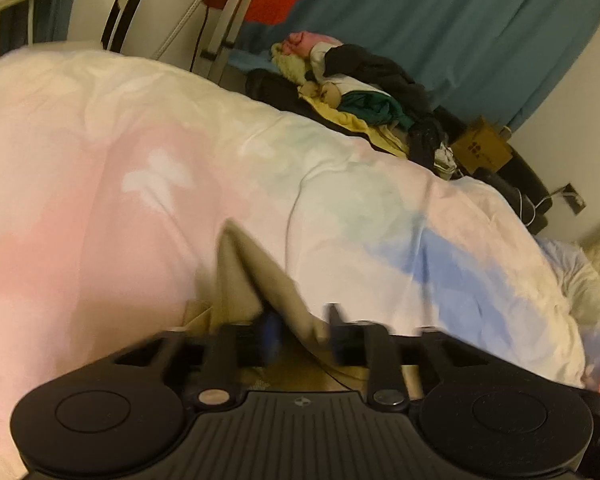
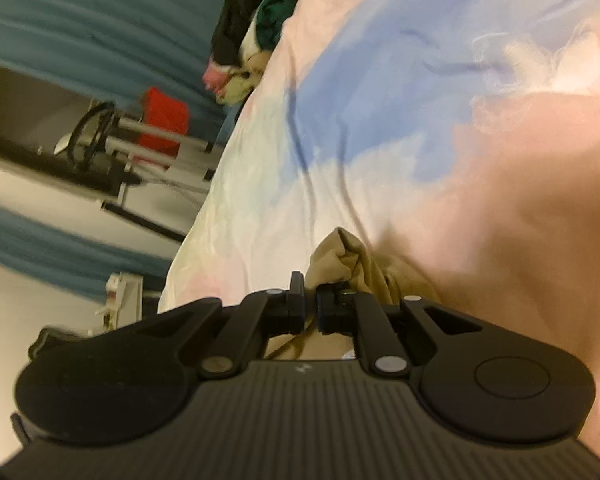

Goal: Fold clothes

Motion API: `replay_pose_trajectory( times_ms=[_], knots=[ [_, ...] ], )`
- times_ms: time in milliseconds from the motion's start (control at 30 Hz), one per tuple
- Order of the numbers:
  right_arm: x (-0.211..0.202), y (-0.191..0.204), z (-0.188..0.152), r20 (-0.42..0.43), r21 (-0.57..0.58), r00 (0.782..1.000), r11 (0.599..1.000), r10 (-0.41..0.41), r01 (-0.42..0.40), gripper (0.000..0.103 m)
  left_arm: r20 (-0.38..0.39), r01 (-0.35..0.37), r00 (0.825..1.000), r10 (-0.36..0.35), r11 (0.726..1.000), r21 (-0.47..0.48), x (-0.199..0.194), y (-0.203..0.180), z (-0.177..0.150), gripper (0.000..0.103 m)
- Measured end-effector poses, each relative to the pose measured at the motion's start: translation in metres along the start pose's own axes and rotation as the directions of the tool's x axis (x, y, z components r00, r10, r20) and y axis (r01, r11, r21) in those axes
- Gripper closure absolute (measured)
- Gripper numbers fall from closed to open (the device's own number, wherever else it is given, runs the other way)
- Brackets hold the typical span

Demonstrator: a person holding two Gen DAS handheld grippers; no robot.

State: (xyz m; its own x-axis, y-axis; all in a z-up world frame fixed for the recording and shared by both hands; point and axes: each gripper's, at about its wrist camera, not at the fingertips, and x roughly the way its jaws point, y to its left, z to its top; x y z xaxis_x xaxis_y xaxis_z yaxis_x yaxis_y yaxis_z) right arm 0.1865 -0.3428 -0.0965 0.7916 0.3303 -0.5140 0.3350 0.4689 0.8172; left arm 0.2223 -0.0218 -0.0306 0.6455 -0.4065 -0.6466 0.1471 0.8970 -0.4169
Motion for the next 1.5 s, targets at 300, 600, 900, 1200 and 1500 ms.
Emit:
replay_pose_trajectory(
  times_ms=[300,600,900,1200,1500],
  knots=[
    [-0.031,0.051,-0.040,-0.008,-0.288,0.996,0.953,0.093,-0.092,0.019,0.039,0.070,0.996,-0.076,0.990,0.123,-0.022,-0.011,-0.024,0.007],
    [0.022,0.045,-0.045,0.133,-0.570,0.983,0.801,-0.130,0.183,0.045,0.035,-0.096,0.995,0.090,0.958,0.270,0.018,-0.006,-0.038,0.007],
    [0.030,0.034,-0.046,0.138,-0.568,0.983,0.803,-0.123,0.180,0.046,0.041,-0.136,0.991,0.130,0.941,0.311,0.026,-0.012,-0.054,0.007],
    [-0.037,0.049,-0.071,0.185,-0.608,0.978,0.771,-0.095,0.190,0.044,0.097,-0.178,0.983,0.154,0.921,0.346,-0.025,-0.024,-0.086,0.007],
    [-0.034,0.035,-0.095,0.136,-0.614,0.969,0.751,-0.204,0.244,0.044,0.123,-0.237,0.971,0.205,0.898,0.372,-0.053,-0.017,-0.111,0.007]
  ],
)
